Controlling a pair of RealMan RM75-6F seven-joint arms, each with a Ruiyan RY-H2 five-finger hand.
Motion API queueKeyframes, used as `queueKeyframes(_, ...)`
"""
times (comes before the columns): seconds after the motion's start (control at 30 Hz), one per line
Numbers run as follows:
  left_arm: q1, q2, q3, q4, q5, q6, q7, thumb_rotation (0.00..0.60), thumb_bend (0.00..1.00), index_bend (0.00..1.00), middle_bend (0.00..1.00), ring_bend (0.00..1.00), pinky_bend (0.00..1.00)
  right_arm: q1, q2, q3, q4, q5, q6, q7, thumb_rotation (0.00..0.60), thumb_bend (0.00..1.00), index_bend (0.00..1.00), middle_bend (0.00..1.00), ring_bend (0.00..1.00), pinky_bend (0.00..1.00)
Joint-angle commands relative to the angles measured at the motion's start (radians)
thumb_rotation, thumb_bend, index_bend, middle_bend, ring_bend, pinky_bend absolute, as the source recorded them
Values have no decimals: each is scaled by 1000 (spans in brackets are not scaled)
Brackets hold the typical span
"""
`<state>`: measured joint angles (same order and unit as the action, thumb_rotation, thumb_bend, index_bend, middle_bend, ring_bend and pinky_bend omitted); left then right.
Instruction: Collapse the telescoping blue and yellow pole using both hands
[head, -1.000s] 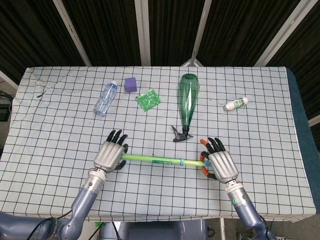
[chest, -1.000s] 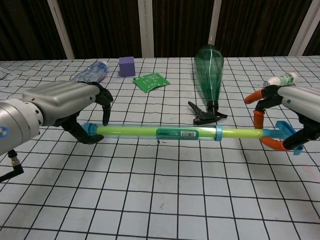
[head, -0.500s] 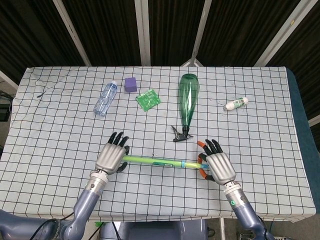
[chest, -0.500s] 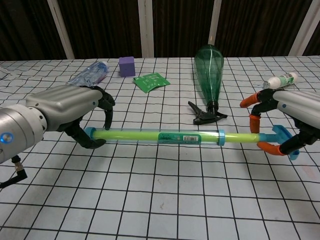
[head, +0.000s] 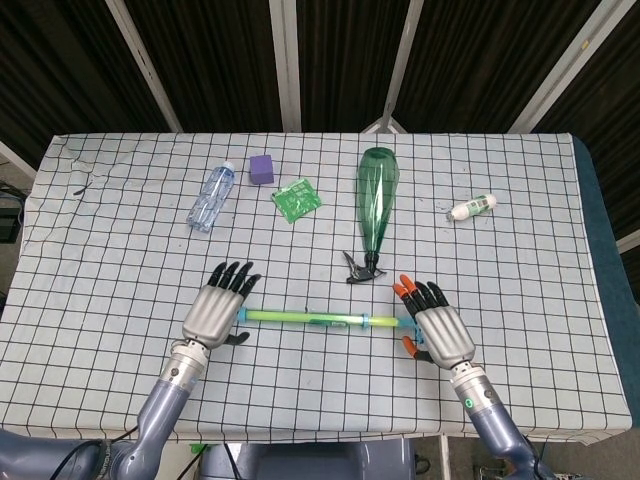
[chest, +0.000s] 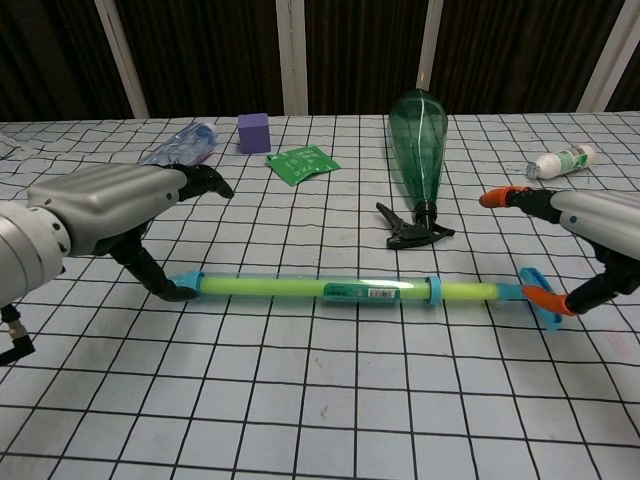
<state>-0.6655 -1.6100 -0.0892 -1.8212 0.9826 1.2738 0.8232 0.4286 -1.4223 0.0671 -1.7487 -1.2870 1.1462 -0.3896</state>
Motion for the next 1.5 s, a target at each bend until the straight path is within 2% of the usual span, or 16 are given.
queueKeyframes(0.03, 11, 14, 11, -13, 20, 3, -20, 600, 245, 121, 0, 0, 0, 1, 10, 1, -14, 15, -1, -16, 600, 446, 0, 0, 0, 0)
queueKeyframes(0.13, 26, 33, 21, -31, 37, 13, -44, 600, 246, 121, 0, 0, 0, -3, 22, 5, -25, 23, 8, -18, 600, 414, 0, 0, 0, 0)
queueKeyframes(0.23, 52, 70, 36, -57, 64, 32, -79, 600, 234, 121, 0, 0, 0, -12, 48, 9, -39, 35, 21, -19, 600, 288, 0, 0, 0, 0)
queueKeyframes(0.3, 75, 111, 54, -72, 98, 51, -111, 600, 187, 119, 0, 0, 0, -24, 79, 11, -56, 47, 35, -15, 600, 242, 0, 0, 0, 0)
queueKeyframes(0.47, 128, 216, 106, -93, 181, 96, -165, 600, 112, 94, 0, 0, 0, -57, 159, 11, -104, 57, 57, 47, 600, 231, 0, 0, 0, 0)
queueKeyframes(0.7, 256, 374, 210, -91, 363, 227, -312, 600, 100, 67, 0, 0, 0, -147, 291, -50, -92, -80, 166, 142, 600, 230, 0, 0, 0, 0)
queueKeyframes(0.9, 371, 414, 265, -29, 455, 352, -439, 600, 100, 40, 0, 0, 0, -248, 317, -77, -16, -206, 354, 227, 600, 229, 0, 0, 0, 0)
queueKeyframes(1.0, 429, 431, 275, 15, 494, 424, -518, 600, 100, 19, 0, 0, 0, -311, 305, -80, 61, -271, 490, 256, 600, 229, 0, 0, 0, 0)
queueKeyframes(1.13, 492, 446, 285, 89, 537, 497, -602, 600, 100, 1, 0, 0, 0, -375, 293, -99, 149, -298, 575, 300, 600, 229, 0, 0, 0, 0)
queueKeyframes(1.23, 522, 457, 285, 135, 548, 525, -637, 600, 100, 0, 0, 0, 0, -398, 290, -108, 180, -301, 589, 332, 600, 229, 0, 0, 0, 0)
queueKeyframes(1.33, 539, 464, 264, 175, 544, 540, -671, 600, 100, 0, 0, 0, 0, -405, 287, -107, 192, -287, 575, 339, 600, 229, 0, 0, 0, 0)
queueKeyframes(1.5, 543, 459, 228, 206, 514, 516, -703, 600, 100, 0, 0, 0, 0, -410, 290, -99, 175, -264, 553, 326, 600, 229, 0, 0, 0, 0)
